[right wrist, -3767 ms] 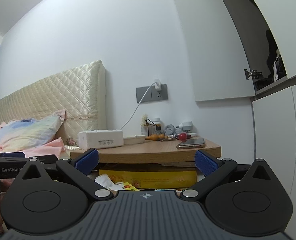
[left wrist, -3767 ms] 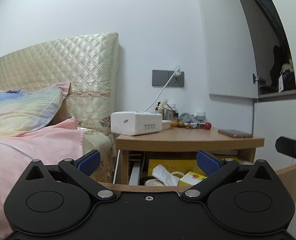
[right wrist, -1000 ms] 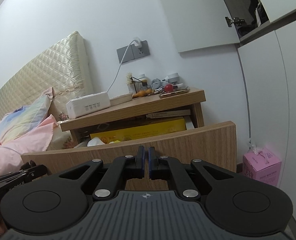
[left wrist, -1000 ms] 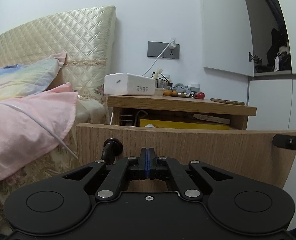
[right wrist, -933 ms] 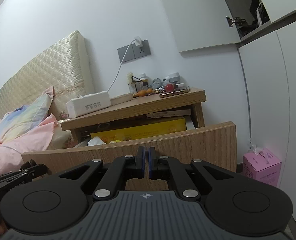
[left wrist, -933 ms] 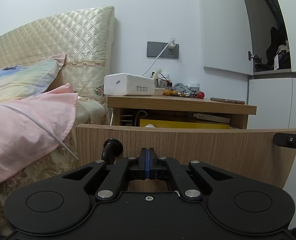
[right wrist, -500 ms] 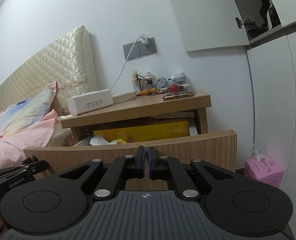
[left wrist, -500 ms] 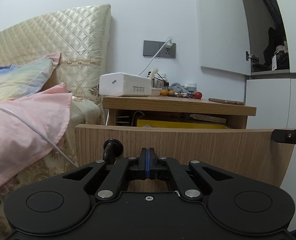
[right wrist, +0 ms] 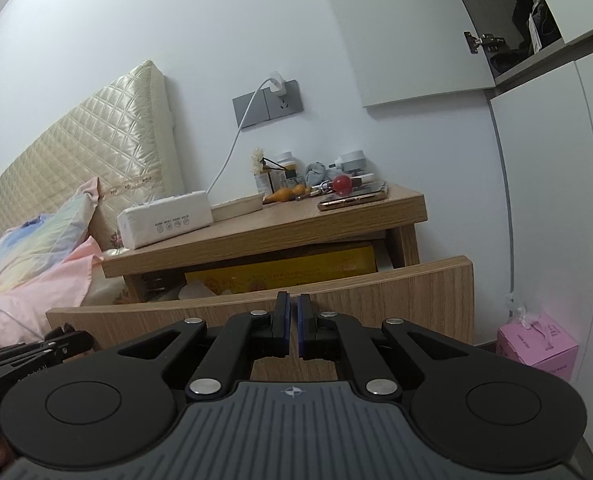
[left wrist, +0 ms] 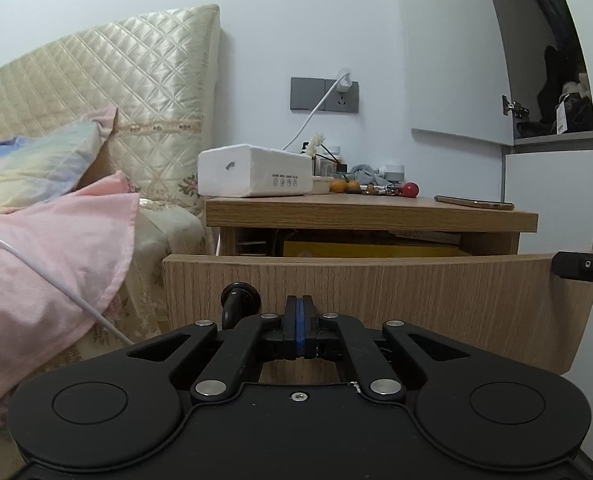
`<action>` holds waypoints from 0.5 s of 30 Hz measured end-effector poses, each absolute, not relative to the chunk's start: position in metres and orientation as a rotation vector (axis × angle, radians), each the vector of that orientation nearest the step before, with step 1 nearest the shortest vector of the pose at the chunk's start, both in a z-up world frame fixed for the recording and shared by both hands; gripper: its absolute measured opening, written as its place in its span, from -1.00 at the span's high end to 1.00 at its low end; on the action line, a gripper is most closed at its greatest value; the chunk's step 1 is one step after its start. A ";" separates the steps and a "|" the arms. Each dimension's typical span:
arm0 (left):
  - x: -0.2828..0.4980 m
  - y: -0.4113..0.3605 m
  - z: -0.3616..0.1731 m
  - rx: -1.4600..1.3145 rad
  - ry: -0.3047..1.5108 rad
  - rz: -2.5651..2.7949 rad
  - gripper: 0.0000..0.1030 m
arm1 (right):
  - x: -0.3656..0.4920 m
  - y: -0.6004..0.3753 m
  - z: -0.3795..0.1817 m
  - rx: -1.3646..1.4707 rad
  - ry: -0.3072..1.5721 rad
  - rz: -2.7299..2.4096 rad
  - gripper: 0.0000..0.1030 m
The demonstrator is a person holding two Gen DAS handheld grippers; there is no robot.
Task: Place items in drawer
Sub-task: 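Push the drawer front inward with both closed tools until shut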
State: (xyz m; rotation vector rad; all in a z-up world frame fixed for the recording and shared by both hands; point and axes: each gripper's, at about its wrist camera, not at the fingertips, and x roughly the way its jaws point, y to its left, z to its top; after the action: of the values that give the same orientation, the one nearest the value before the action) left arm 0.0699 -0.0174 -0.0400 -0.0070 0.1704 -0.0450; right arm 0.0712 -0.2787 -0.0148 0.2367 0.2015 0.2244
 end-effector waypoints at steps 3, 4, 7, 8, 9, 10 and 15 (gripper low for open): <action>0.079 -0.018 -0.039 0.015 0.174 -0.036 0.95 | 0.078 -0.275 -0.013 0.210 0.169 0.230 0.92; 0.083 -0.018 -0.038 0.019 0.178 -0.038 0.95 | 0.081 -0.275 -0.011 0.207 0.161 0.229 0.91; 0.091 -0.016 -0.036 0.021 0.190 -0.049 0.95 | 0.096 -0.276 -0.008 0.210 0.146 0.193 0.91; 0.093 -0.014 -0.035 0.013 0.193 -0.056 0.95 | 0.102 -0.279 -0.008 0.226 0.148 0.179 0.91; 0.095 -0.013 -0.035 0.006 0.197 -0.061 0.95 | 0.107 -0.282 -0.008 0.243 0.148 0.166 0.91; 0.098 -0.012 -0.034 0.000 0.202 -0.065 0.95 | 0.109 -0.284 -0.009 0.253 0.147 0.158 0.91; 0.104 -0.014 -0.033 0.013 0.207 -0.062 0.95 | 0.102 -0.276 -0.010 0.235 0.142 0.179 0.91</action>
State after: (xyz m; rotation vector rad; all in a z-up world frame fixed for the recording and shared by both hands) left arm 0.1041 -0.0141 -0.0328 0.0129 0.2072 -0.0620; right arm 0.1024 -0.2761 -0.0100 0.2346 0.1419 0.1791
